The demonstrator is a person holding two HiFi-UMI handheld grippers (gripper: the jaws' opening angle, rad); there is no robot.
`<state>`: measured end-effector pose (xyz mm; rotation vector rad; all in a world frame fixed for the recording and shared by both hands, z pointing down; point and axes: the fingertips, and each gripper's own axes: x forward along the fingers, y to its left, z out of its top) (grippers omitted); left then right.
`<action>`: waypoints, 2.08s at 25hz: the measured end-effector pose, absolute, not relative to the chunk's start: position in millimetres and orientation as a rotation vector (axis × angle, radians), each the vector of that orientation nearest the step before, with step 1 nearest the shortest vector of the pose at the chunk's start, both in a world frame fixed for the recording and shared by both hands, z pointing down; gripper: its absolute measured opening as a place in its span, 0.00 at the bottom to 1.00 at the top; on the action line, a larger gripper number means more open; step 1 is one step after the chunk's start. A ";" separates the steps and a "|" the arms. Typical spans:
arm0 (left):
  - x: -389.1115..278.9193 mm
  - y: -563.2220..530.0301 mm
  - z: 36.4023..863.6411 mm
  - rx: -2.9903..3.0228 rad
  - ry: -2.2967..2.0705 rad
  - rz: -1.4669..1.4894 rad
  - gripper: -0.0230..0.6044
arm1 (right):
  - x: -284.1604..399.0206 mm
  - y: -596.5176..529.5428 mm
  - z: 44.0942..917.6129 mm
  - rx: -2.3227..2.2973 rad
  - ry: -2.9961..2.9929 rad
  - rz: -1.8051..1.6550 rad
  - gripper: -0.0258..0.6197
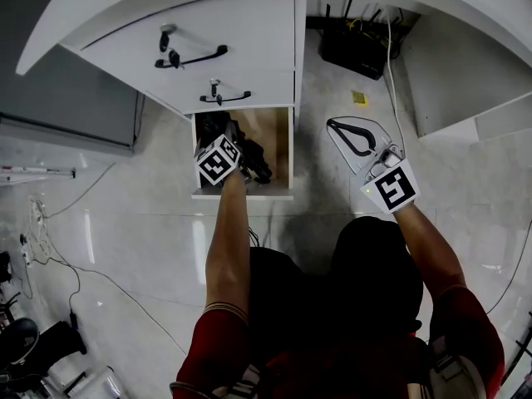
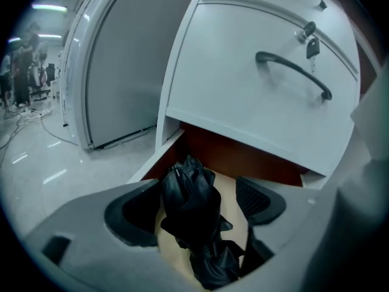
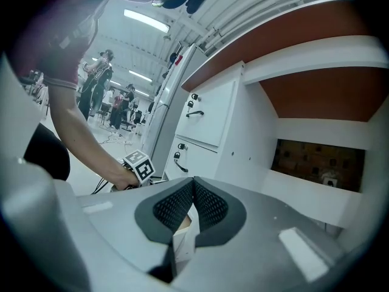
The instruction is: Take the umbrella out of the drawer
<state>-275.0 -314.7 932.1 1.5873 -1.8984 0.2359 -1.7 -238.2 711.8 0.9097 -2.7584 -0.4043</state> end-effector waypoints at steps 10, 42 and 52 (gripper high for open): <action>-277.5 -315.9 988.9 1.412 -1.851 0.228 0.70 | 7.9 -236.0 733.1 0.837 -2.678 -0.427 0.06; -263.0 -298.4 966.0 1.291 -1.883 -0.022 0.43 | 5.4 -220.6 732.6 0.819 -2.692 -0.412 0.06; -275.2 -270.8 923.5 1.339 -1.931 -0.100 0.43 | -4.7 -221.9 721.9 0.816 -2.749 -0.406 0.06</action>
